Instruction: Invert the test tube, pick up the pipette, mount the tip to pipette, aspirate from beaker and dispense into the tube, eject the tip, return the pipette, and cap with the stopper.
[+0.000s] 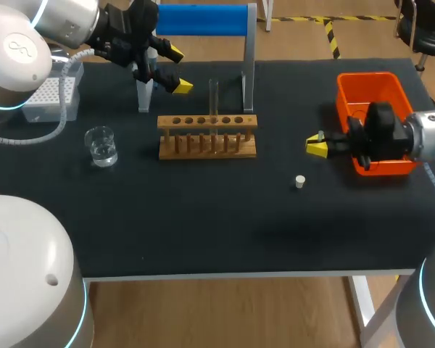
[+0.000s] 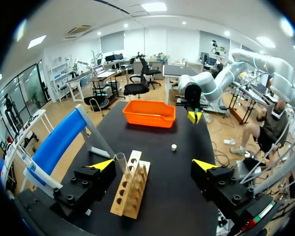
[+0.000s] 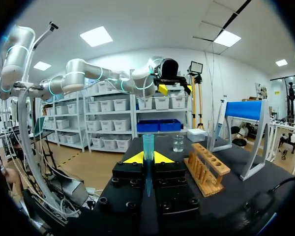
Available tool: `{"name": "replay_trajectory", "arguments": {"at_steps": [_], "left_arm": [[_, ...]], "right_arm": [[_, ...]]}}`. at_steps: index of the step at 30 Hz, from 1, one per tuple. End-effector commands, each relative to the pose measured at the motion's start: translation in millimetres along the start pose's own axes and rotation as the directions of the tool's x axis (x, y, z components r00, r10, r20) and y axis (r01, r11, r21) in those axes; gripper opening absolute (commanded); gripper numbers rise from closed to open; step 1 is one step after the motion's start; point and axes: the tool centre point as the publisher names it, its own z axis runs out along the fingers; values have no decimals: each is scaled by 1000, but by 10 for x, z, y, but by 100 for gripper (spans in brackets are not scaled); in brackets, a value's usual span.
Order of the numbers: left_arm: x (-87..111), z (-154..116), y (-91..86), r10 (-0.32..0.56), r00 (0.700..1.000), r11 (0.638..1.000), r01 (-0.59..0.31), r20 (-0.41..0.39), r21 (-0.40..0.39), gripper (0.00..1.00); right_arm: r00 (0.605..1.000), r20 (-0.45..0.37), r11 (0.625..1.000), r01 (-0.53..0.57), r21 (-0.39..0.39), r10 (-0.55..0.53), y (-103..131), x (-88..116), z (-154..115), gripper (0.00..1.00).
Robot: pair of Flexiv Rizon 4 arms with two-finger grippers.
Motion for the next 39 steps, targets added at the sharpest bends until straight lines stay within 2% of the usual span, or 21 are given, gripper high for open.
{"name": "replay_trajectory", "arguments": {"at_steps": [1, 30, 39], "left_arm": [[9, -14, -5, -1, 1000, 1000, 1, 0, -3, 100], [9, -14, -5, -1, 1000, 1000, 1, 0, -3, 100], [-406, -318, 305, -79, 989, 995, 85, 123, -51, 100]], "right_arm": [[1000, 4, 1000, -7, -7, 7, -13, 1, -6, 0], [1000, 4, 1000, -7, -7, 7, -13, 1, -6, 0], [1000, 4, 1000, -7, -7, 7, -13, 1, -6, 0]]}}
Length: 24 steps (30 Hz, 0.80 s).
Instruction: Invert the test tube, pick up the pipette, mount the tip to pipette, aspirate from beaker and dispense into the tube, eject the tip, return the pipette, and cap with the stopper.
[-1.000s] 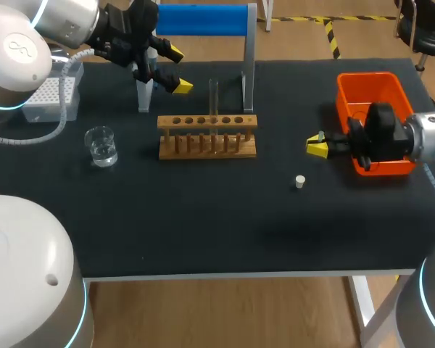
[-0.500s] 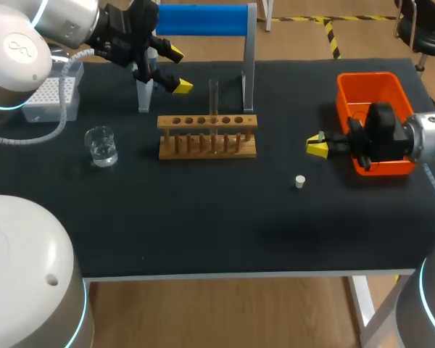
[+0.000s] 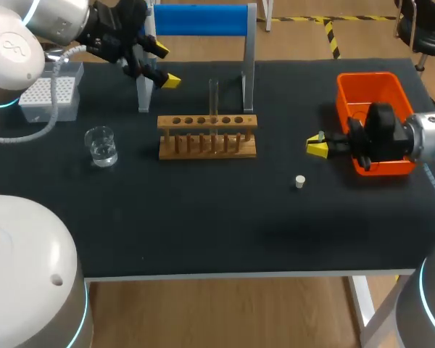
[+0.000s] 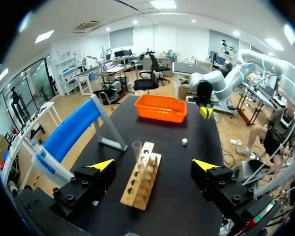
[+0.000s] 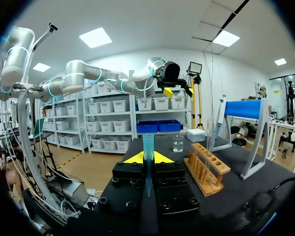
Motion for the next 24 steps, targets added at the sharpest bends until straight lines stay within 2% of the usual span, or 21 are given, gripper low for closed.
{"name": "replay_trajectory", "arguments": {"at_steps": [1, 3, 5, 8, 13, 14, 16, 19, 24], "left_arm": [[-98, -123, 92, -36, 998, 999, 37, 50, -15, 100], [-181, -151, 138, -75, 992, 997, 76, 102, -10, 100], [-269, -171, 182, -145, 976, 989, 143, 162, 24, 100], [-346, -152, 258, -200, 950, 980, 199, 240, 27, 100], [-449, -152, 361, -284, 891, 958, 282, 354, 57, 100], [-479, -157, 382, -309, 871, 950, 306, 382, 70, 100], [-500, -157, 398, -316, 860, 947, 312, 400, 78, 100], [-556, -155, 427, -347, 822, 935, 343, 452, 94, 100], [-631, -176, 455, -382, 777, 920, 371, 500, 126, 100]], "right_arm": [[1000, 1, 1000, 0, 1, 0, -1, 5, -1, 0], [1000, 1, 1000, 0, 1, 0, -1, 5, -1, 0], [1000, 1, 1000, 0, 1, 0, -1, 5, -1, 0], [1000, 1, 1000, 0, 1, 0, -1, 5, -1, 0], [1000, 1, 1000, 0, 1, 0, -1, 5, -1, 0], [1000, 1, 1000, 0, 1, 0, -1, 5, -1, 0], [1000, 1, 1000, 0, 1, 0, -1, 5, -1, 0], [1000, 1, 1000, 0, 1, 0, -1, 5, -1, 0], [1000, 1, 1000, 0, 1, 0, -1, 5, -1, 0]]}}
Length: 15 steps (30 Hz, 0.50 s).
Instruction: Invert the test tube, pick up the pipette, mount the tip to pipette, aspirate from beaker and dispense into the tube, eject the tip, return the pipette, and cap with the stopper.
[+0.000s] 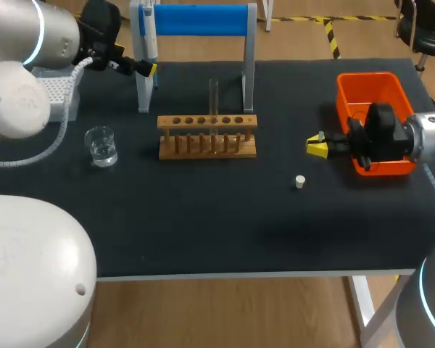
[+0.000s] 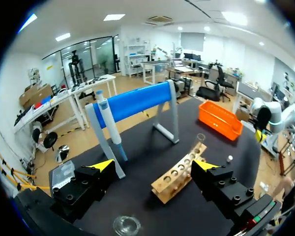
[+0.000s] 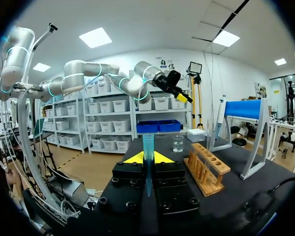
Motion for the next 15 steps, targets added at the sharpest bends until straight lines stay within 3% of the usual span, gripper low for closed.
{"name": "replay_trajectory", "arguments": {"at_steps": [1, 15], "left_arm": [[-14, 46, -1, -22, 994, 1000, 21, 106, 7, 100], [-76, 243, -85, -59, 958, 998, 59, 280, 7, 100]], "right_arm": [[1000, 1, 1000, 1, 1, -1, -1, 4, -2, 0], [1000, 1, 1000, 1, 1, -1, -1, 4, -2, 0]]}}
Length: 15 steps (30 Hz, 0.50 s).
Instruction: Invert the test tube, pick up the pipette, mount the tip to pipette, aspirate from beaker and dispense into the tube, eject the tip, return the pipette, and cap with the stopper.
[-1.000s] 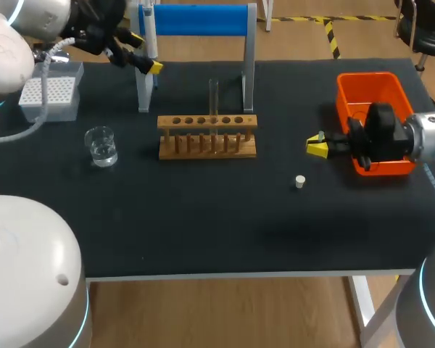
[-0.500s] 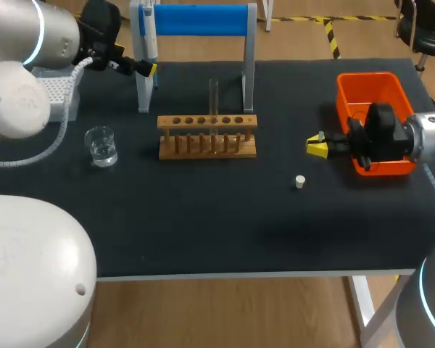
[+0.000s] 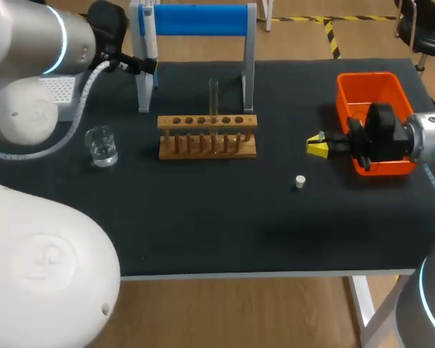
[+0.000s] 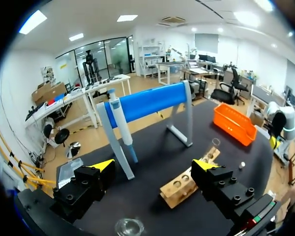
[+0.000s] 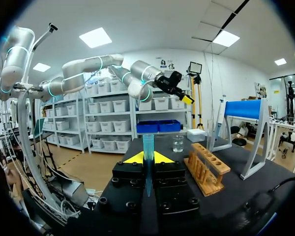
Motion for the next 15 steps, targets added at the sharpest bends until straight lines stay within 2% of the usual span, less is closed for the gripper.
{"name": "replay_trajectory", "arguments": {"at_steps": [1, 5, 8, 11, 14, 15], "left_arm": [[44, 113, -48, -16, 985, 1000, 18, 175, -9, 100], [25, 167, -60, -52, 978, 999, 54, 201, -5, 100], [-3, 193, -71, -24, 965, 999, 32, 260, -24, 100], [-25, 207, -104, -35, 962, 999, 41, 269, -16, 100], [-24, 228, -149, -61, 968, 998, 52, 245, 43, 100], [-26, 244, -167, -58, 963, 998, 48, 263, 45, 100]], "right_arm": [[1000, 1, 1000, 0, 1, 0, -1, 4, -2, 0], [1000, 1, 1000, 0, 1, 0, -1, 4, -2, 0], [1000, 1, 1000, 0, 1, 0, -1, 4, -2, 0], [1000, 1, 1000, 0, 1, 0, -1, 4, -2, 0], [1000, 1, 1000, 0, 1, 0, -1, 4, -2, 0], [1000, 1, 1000, 0, 1, 0, -1, 4, -2, 0]]}}
